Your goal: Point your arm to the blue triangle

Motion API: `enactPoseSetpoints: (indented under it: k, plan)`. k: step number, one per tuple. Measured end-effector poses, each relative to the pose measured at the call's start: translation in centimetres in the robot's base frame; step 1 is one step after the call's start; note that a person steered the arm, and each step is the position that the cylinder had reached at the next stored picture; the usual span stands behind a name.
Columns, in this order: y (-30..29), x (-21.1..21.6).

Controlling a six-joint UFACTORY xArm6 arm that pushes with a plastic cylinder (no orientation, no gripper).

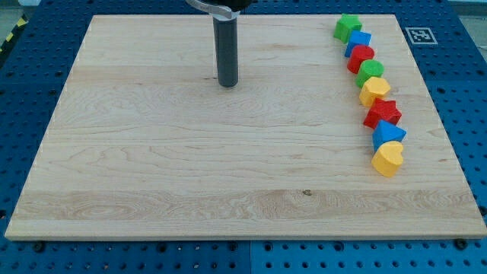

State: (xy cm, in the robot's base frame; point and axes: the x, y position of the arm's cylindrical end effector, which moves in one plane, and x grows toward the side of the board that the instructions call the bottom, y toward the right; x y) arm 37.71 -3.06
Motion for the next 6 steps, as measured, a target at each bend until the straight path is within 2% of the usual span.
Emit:
enactPoseSetpoints:
  k: [2, 3, 5, 6]
  plan:
    - [4.7, 13.0]
    - [11.3, 17.4]
    - [30.0, 19.5]
    - [32.0, 16.7]
